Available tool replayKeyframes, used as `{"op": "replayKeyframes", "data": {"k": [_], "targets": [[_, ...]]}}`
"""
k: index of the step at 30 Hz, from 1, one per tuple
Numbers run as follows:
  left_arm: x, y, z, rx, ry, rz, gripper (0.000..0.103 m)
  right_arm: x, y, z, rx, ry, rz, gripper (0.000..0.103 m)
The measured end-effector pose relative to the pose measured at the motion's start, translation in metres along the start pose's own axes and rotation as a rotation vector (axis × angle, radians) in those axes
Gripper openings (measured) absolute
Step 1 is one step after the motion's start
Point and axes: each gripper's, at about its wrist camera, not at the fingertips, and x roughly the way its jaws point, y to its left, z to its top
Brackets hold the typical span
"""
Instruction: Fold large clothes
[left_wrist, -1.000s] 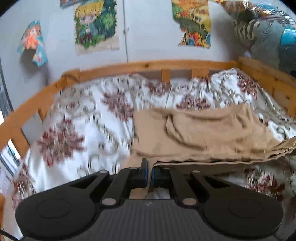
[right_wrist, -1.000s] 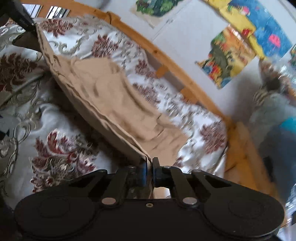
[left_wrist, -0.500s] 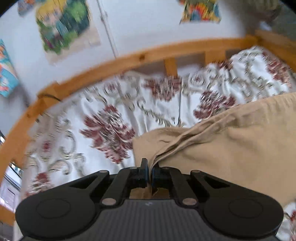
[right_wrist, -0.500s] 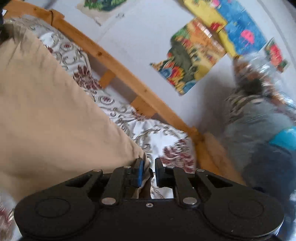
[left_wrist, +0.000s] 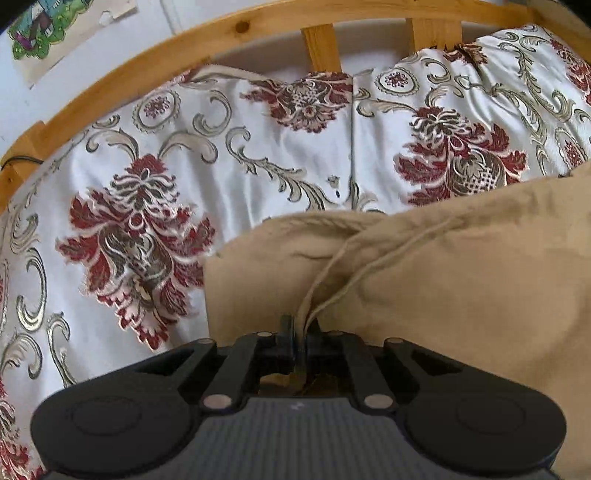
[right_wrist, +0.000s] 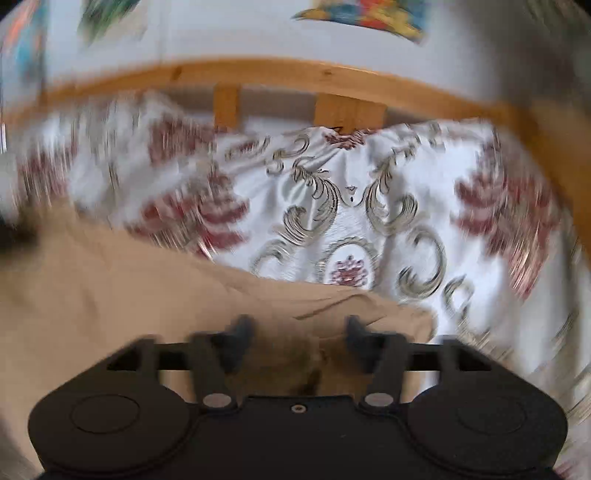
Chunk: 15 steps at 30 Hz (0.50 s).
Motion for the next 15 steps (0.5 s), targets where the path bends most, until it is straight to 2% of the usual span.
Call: {"op": "replayKeyframes", "data": {"k": [2,3,4,6,9,12,15], "targets": [[-0.007,0.006,-0.002,-0.018,0.000,-0.017,0.039,-0.012,-0.007,0.000,0.064,-0.043,0.070,0.086],[-0.011,0.011,-0.002,-0.034,-0.003,-0.025,0.073,-0.020,-0.007,-0.001,0.081,-0.078,0.085,0.091],[-0.020,0.018,-0.003,-0.062,-0.025,-0.045,0.092,-0.028,-0.008,-0.001,0.089,-0.113,0.079,0.094],[-0.042,0.033,-0.009,-0.138,-0.100,-0.090,0.096,-0.045,-0.008,-0.001,0.103,-0.212,-0.001,0.101],[-0.066,0.051,-0.016,-0.211,-0.134,-0.123,0.102,-0.069,-0.006,0.000,0.124,-0.318,-0.106,0.102],[-0.088,0.068,-0.038,-0.291,-0.174,-0.124,0.102,-0.092,0.007,-0.008,0.100,-0.359,-0.170,0.102],[-0.096,0.081,-0.067,-0.331,-0.182,-0.141,0.102,-0.113,0.027,-0.037,0.012,-0.335,-0.207,0.102]]}}
